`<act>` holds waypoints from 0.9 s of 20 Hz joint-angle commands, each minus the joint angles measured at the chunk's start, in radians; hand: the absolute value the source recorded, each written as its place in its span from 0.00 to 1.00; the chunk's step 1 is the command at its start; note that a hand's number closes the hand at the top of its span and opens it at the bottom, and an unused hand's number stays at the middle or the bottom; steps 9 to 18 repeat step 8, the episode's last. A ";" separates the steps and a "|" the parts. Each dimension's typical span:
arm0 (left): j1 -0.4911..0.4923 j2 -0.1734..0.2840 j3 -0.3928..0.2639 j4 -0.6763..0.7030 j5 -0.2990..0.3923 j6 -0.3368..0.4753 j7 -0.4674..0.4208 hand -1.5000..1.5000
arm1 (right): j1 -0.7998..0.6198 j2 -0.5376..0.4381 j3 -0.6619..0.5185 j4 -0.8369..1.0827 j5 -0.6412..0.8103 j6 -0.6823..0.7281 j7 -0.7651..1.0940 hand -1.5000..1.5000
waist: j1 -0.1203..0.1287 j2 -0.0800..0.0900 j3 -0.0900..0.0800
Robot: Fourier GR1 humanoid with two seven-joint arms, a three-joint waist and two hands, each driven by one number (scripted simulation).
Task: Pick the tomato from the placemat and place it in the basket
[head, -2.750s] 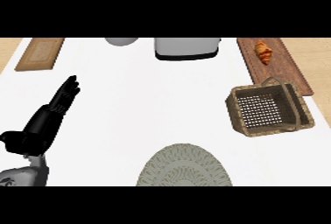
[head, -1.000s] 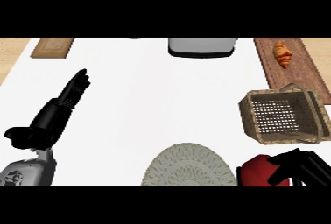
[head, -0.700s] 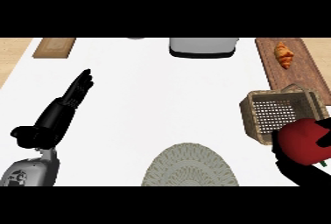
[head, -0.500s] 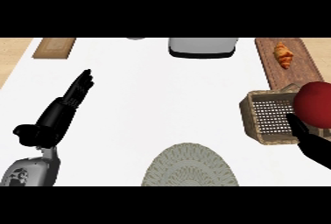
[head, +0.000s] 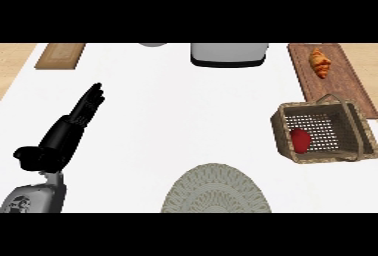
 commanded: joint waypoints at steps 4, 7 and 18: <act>-0.041 -0.014 -0.001 -0.008 -0.009 0.018 0.051 0.50 | -0.072 0.009 -0.222 0.154 -0.265 0.132 0.006 0.00 | -0.005 -0.002 -0.002; -0.004 -0.016 -0.002 -0.003 -0.015 0.012 -0.006 0.50 | -0.034 0.000 -0.318 0.236 -0.366 0.238 -0.012 0.00 | -0.010 -0.003 -0.001; 0.005 0.006 0.020 -0.001 0.004 -0.010 -0.008 0.50 | -0.022 -0.040 -0.354 0.200 -0.410 0.278 0.058 0.00 | -0.013 -0.004 -0.002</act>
